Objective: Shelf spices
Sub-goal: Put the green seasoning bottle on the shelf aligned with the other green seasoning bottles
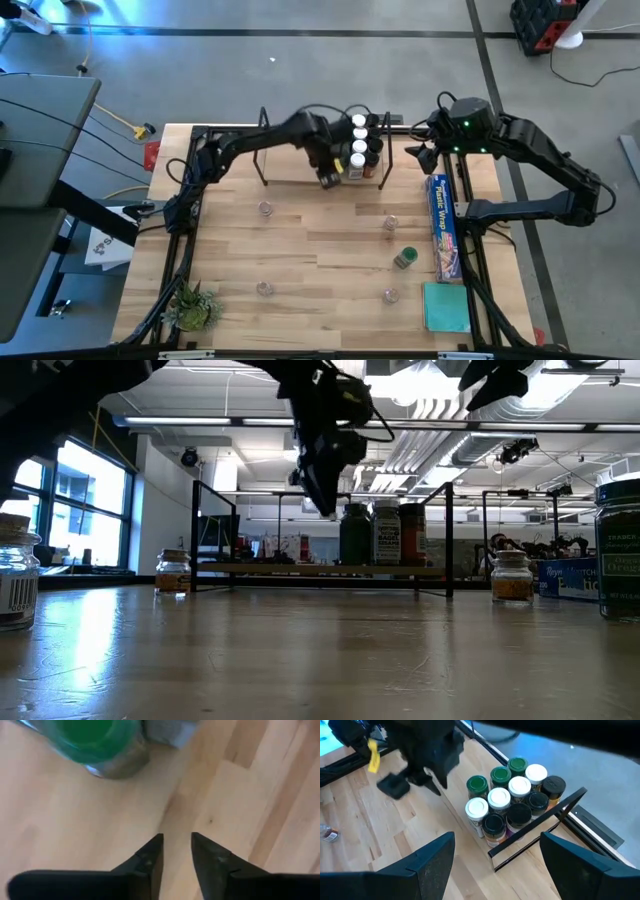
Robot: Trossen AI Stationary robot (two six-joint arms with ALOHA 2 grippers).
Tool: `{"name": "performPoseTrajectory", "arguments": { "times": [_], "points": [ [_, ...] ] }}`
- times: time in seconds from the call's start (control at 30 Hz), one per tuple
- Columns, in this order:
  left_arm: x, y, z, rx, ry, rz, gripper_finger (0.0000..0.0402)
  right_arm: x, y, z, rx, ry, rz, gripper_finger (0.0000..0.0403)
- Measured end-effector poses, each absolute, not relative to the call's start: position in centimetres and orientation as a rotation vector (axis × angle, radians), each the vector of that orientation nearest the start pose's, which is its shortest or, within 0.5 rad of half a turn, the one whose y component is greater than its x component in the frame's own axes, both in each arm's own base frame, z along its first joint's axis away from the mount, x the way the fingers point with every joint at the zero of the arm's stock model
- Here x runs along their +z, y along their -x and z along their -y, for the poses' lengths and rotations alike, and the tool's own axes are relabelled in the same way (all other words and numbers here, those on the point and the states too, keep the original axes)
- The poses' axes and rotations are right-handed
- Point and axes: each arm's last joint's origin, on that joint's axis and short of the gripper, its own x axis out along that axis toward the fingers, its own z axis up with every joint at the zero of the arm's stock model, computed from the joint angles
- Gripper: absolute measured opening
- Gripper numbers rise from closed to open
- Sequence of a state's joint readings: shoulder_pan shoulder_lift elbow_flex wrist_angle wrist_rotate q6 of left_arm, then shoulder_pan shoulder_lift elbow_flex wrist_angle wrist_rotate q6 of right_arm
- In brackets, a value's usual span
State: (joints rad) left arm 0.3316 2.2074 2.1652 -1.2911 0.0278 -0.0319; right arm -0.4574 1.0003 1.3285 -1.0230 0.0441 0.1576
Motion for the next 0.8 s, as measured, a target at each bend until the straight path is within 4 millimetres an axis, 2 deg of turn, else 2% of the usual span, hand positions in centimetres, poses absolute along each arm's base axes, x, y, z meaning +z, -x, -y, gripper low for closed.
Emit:
{"name": "performPoseTrajectory", "arguments": {
  "times": [0.13, 0.27, 0.4, 0.8],
  "points": [
    [24.1, -43.1, -14.2, 0.343, 0.332, -1.274, 0.0050, 39.8, -14.5, 7.3, -0.539, -0.305, -0.669, 0.0286],
    [22.6, -43.6, -14.9, 0.422, 0.384, -1.196, 0.0019, 39.7, -14.2, 7.1, -0.545, -0.324, -0.679, 0.0286],
    [22.3, -43.5, -15.7, 0.481, 0.385, -1.171, 0.0002, 39.7, -14.1, 7.1, -0.550, -0.345, -0.679, 0.0286],
    [22.7, -42.6, -19.2, 0.589, 0.398, -1.099, 0.0003, 39.7, -14.1, 7.1, -0.558, -0.367, -0.672, 0.0286]
  ]
}}
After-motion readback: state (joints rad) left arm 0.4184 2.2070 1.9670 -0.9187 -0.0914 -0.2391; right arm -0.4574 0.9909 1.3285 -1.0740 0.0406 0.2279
